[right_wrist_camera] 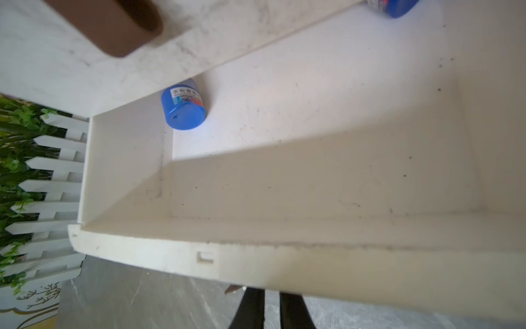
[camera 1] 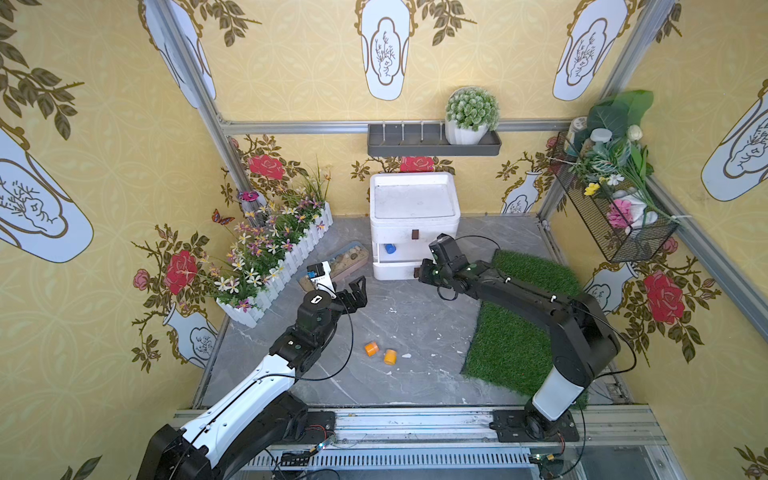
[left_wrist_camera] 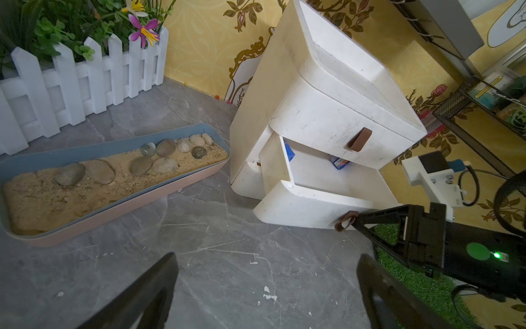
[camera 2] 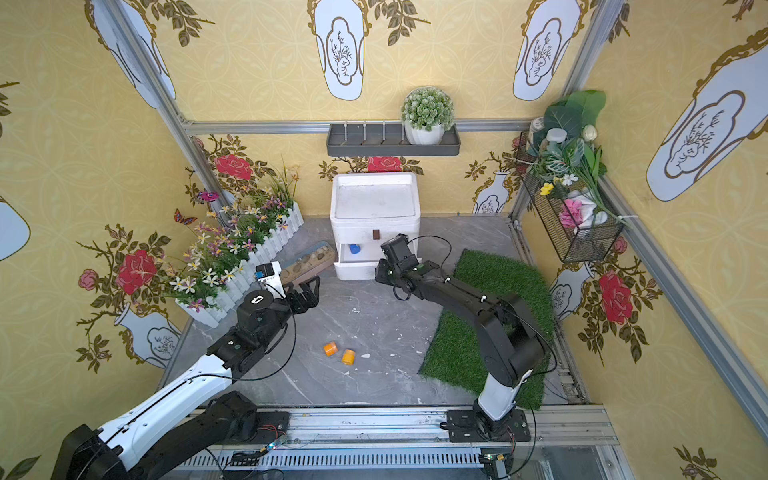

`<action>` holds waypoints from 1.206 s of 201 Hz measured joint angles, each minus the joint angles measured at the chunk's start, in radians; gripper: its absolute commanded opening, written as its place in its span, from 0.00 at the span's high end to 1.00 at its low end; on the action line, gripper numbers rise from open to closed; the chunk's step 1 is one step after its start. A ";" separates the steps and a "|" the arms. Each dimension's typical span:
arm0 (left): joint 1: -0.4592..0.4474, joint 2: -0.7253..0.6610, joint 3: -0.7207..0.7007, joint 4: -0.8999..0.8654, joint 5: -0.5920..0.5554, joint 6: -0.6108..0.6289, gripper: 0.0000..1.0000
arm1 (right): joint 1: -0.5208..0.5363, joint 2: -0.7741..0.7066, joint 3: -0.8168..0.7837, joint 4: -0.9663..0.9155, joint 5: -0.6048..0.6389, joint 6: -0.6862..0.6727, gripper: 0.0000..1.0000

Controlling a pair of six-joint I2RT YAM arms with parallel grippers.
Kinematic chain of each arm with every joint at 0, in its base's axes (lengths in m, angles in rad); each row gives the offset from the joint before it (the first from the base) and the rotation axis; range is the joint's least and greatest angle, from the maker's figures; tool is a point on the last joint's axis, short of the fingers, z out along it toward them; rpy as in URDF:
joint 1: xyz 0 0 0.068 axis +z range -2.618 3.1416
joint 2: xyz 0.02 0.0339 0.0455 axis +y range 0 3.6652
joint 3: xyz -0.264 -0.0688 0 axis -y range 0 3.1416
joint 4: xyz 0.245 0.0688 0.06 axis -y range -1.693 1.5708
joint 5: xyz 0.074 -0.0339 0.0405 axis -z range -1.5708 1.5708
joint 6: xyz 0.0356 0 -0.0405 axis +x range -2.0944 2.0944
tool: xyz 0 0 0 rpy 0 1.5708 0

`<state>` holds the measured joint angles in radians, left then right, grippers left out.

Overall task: Put the paint cans in the drawer according to color
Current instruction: Close the drawer of the storage box.

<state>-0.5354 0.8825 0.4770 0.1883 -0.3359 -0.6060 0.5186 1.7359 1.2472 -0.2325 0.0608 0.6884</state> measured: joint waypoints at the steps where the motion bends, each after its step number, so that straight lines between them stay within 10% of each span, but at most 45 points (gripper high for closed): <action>1: 0.000 0.000 0.000 0.000 0.000 0.000 0.00 | -0.001 0.002 0.003 -0.002 0.001 0.000 0.85; 135: 0.039 0.031 0.004 -0.008 0.003 0.008 0.00 | -0.063 0.176 0.256 -0.047 0.083 0.048 0.81; 242: 0.039 0.029 -0.013 0.002 0.020 0.000 0.00 | -0.085 0.114 -0.102 0.246 -0.055 0.187 0.86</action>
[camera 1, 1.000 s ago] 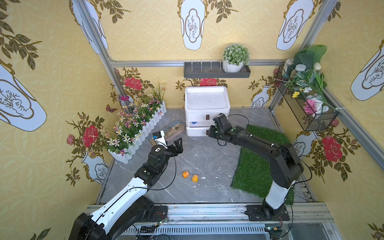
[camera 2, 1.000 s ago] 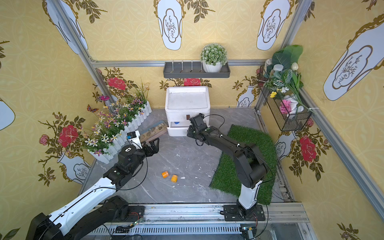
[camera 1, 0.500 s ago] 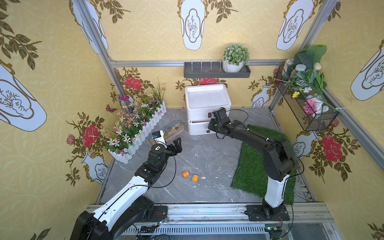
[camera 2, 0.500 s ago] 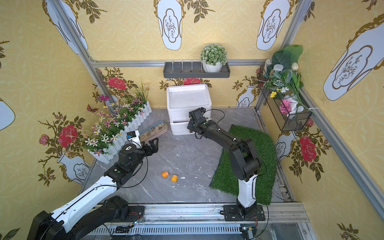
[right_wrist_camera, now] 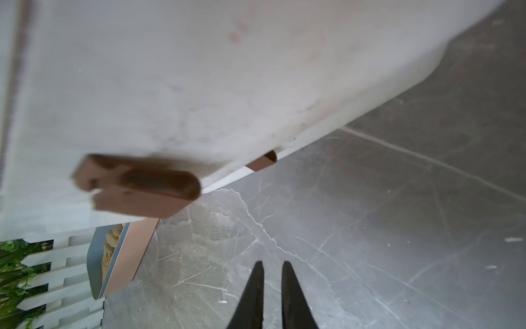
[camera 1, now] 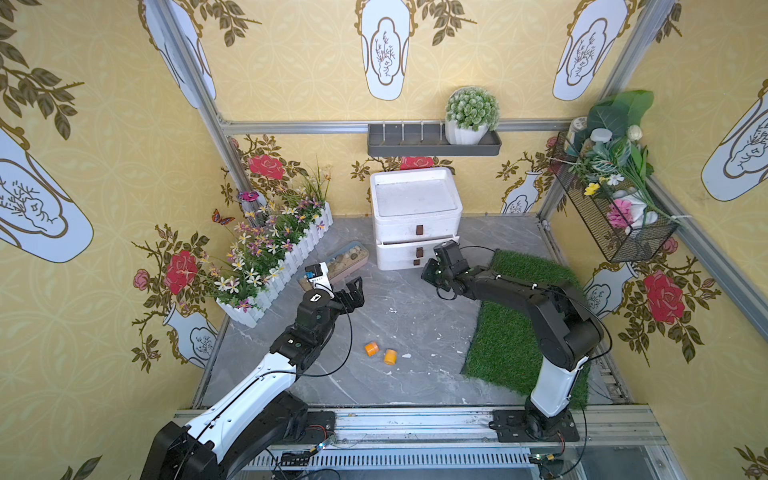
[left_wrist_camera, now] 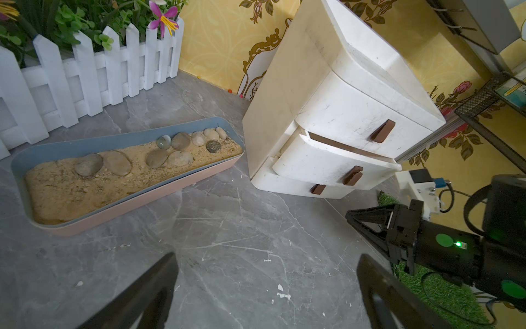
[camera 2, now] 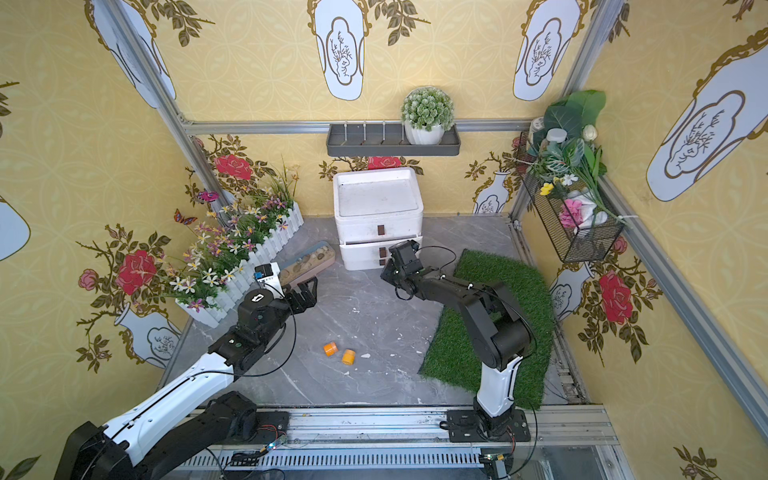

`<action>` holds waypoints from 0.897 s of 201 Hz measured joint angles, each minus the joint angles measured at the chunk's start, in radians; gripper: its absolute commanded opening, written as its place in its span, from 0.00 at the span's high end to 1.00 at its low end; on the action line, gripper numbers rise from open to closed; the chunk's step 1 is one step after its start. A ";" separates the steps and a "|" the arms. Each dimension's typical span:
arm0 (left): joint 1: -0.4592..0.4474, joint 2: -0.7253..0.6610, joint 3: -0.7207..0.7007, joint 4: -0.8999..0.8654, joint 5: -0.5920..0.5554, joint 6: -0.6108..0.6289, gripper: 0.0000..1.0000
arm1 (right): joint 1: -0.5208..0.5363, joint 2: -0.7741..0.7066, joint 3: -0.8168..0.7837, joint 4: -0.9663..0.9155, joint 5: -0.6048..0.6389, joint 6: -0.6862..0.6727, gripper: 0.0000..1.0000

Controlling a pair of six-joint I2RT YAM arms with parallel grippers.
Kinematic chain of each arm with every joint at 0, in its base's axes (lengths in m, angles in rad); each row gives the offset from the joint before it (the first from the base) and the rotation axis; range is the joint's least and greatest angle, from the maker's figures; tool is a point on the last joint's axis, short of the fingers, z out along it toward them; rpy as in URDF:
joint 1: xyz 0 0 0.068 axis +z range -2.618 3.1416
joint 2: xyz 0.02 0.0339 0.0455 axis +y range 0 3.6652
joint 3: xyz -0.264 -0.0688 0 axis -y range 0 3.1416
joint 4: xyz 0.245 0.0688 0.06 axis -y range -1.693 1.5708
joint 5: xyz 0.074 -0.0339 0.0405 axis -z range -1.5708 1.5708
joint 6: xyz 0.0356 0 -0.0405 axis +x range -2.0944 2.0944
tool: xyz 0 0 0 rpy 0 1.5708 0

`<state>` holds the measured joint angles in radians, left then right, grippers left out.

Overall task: Put the paint cans in the drawer according to color
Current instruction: Close the drawer of the storage box.

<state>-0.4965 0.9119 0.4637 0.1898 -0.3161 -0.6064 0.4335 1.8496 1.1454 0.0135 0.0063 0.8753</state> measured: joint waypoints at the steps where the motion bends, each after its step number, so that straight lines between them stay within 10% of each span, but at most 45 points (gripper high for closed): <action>1: 0.000 0.000 0.000 0.001 0.002 0.000 0.00 | -0.001 0.002 0.000 0.001 0.000 0.001 0.86; 112: 0.001 -0.032 0.007 -0.024 0.021 0.001 0.00 | -0.029 0.122 0.184 0.076 0.016 0.119 0.86; 180: 0.003 -0.041 0.007 -0.005 0.037 0.001 0.00 | -0.059 0.023 -0.158 0.360 -0.052 0.187 0.63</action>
<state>-0.4934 0.8707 0.4709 0.1844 -0.2787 -0.6052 0.3744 1.8721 0.9871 0.3733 -0.0456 1.0622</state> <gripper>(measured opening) 0.999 0.367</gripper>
